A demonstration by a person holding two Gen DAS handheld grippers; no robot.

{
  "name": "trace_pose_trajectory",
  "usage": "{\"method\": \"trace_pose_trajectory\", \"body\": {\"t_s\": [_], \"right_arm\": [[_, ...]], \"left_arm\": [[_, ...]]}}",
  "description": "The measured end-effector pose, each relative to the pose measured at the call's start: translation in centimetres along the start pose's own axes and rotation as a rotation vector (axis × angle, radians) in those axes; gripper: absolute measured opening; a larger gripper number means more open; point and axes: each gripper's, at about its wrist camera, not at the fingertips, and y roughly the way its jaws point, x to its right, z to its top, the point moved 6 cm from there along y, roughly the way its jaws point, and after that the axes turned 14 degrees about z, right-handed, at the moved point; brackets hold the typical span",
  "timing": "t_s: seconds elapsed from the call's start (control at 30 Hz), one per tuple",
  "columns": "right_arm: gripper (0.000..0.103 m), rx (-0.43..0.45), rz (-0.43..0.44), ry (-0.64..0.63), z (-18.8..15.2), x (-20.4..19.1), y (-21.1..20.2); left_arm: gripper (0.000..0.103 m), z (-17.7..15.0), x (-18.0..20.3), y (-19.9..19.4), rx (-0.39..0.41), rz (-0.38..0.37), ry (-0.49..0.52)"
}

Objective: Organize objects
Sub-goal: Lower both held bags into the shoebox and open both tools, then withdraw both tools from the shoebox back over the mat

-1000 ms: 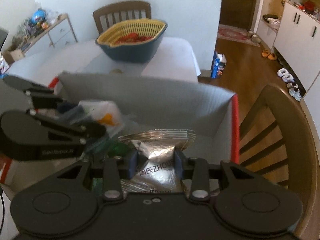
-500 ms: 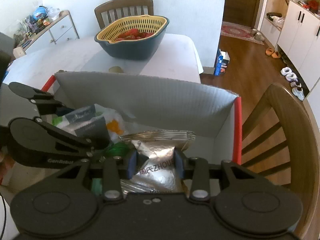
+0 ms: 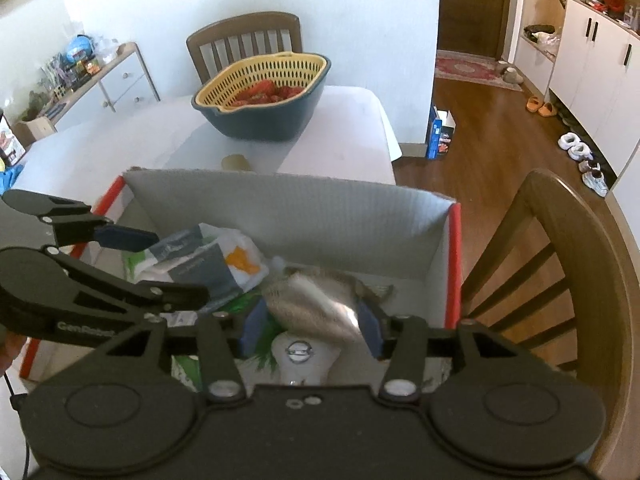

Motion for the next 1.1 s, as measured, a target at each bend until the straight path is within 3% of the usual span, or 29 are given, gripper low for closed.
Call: {"method": "trace_pose_trajectory", "body": {"t_s": [0.2,0.37,0.53,1.1], "right_arm": [[0.051,0.034,0.013,-0.003,-0.4,-1.3,-2.4],[0.062,0.070,0.011,-0.031,-0.5,-3.1,-4.4],[0.065,0.093,0.004,-0.044,-0.7,-4.9,-5.7],[0.087,0.183,-0.007,0.016,-1.5,-13.4,-5.6]], "left_arm": [[0.069,-0.5,-1.0,-2.6,0.025,0.013,-0.022],[0.070,-1.1,-2.0,-5.0,0.050,-0.011,-0.048],[0.077,-2.1,-2.9,-7.2,0.108,0.005,-0.026],[0.086,-6.6,-10.2,-11.8,0.189,-0.042,-0.065]]}}
